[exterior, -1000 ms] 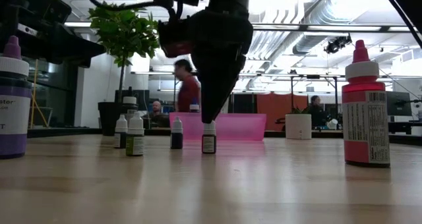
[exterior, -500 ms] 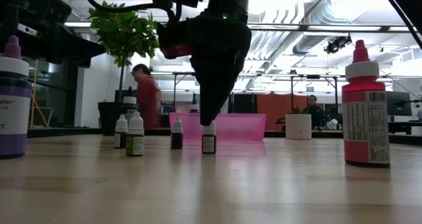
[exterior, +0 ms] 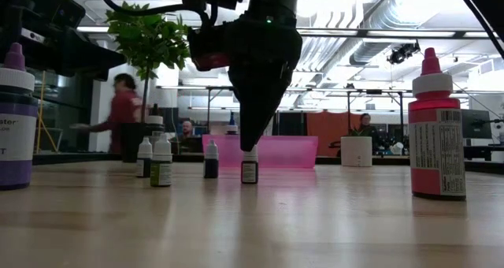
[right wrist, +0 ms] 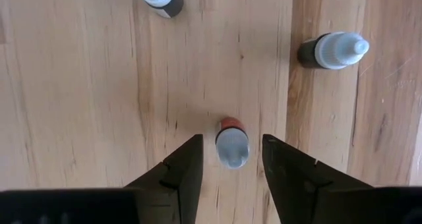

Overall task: Pick & Place food coloring
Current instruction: Put the small red food coloring bottle into the red bin

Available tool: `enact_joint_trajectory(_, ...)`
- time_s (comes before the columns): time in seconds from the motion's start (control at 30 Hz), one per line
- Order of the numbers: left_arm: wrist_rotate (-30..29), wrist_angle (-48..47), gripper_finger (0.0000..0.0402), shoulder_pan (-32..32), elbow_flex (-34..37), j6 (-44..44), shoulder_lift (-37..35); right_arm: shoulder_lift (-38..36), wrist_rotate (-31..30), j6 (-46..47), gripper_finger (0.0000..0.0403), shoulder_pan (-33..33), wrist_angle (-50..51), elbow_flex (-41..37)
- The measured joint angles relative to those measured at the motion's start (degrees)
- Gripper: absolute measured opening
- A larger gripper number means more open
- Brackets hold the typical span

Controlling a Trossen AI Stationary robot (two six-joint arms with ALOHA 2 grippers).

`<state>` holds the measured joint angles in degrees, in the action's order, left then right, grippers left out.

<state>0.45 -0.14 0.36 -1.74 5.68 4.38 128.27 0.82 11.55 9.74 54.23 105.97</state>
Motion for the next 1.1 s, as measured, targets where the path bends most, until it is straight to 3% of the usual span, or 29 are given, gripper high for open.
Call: enact_joint_trajectory(1.1,0.0,0.0,0.0,0.0,0.0,0.0,0.0,0.0,0.4,0.0,0.0137,0.0,1.0,0.0)
